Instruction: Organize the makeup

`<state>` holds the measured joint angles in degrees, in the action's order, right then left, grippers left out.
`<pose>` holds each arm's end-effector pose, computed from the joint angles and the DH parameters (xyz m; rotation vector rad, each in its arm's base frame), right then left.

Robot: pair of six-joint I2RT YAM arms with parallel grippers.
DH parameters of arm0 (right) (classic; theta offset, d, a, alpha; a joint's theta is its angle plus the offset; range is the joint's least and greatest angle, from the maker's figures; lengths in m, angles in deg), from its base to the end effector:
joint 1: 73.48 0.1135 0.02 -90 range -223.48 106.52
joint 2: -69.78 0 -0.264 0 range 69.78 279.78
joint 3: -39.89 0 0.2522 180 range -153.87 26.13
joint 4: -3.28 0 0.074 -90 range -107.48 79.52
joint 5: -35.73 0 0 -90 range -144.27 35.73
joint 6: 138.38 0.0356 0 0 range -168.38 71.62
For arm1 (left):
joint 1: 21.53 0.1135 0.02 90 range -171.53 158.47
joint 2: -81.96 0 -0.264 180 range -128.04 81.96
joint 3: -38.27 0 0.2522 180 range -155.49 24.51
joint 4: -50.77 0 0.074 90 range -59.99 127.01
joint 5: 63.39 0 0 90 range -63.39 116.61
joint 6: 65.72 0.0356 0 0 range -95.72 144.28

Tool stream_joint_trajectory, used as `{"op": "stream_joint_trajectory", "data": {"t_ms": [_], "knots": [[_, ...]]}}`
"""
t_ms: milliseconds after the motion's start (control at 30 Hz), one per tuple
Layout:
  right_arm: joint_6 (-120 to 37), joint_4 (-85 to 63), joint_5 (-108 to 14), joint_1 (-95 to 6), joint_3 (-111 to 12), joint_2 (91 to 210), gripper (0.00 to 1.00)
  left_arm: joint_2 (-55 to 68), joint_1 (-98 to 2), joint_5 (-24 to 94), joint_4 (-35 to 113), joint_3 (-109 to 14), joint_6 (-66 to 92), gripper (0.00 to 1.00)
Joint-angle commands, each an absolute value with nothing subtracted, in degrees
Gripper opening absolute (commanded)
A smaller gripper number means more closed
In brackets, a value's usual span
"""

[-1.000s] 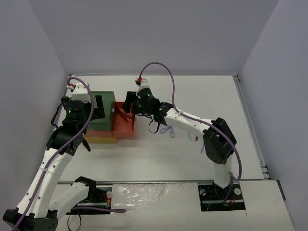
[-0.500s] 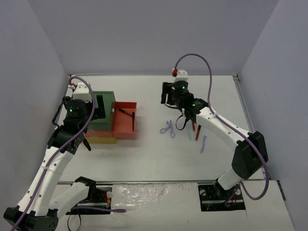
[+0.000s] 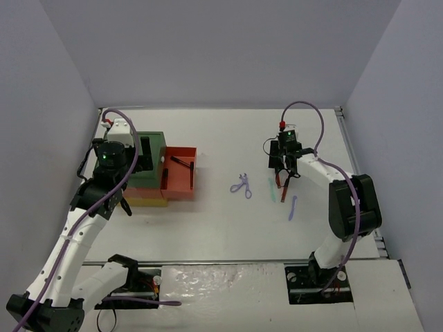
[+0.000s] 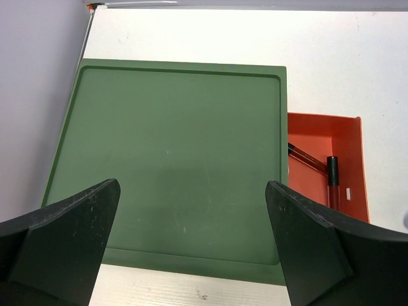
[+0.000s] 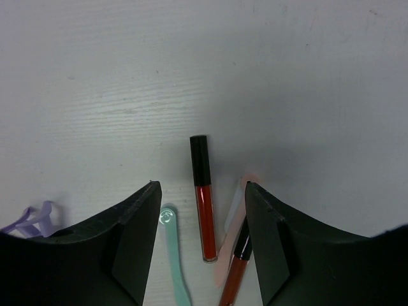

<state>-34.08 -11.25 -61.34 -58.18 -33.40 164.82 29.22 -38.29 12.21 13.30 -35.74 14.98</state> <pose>0.3538 0.0922 0.2183 0.0497 2.2021 0.1533 0.1934 -0.0490 0.3848 -0.0544 1.8445 -0.0849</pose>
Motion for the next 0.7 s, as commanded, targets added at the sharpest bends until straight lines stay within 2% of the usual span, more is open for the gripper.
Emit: {"op": "stream_joint_trajectory", "data": {"t_ms": [0, 133, 300, 500, 667], "knots": [[-35.6, -8.2, -58.0, -59.1, -35.3, 168.3, 0.51, 29.0, -37.9, 12.8, 16.6, -37.5, 14.5, 0.97], [-35.7, -8.0, -57.2, -59.5, -36.9, 172.2, 0.45, 28.5, -37.9, 12.5, 16.2, -37.8, 14.5, 0.97], [-35.5, -7.6, -57.0, -59.6, -37.9, 175.0, 0.32, 28.7, -37.9, 12.4, 16.2, -37.7, 14.6, 0.97], [-35.9, -7.7, -58.9, -59.7, -38.2, 176.1, 0.03, 28.9, -37.9, 12.2, 16.3, -37.6, 14.7, 0.97], [-35.1, -8.4, -57.7, -58.5, -40.7, 170.3, 0.00, 28.9, -37.9, 12.3, 16.3, -37.6, 14.6, 0.97]]}}
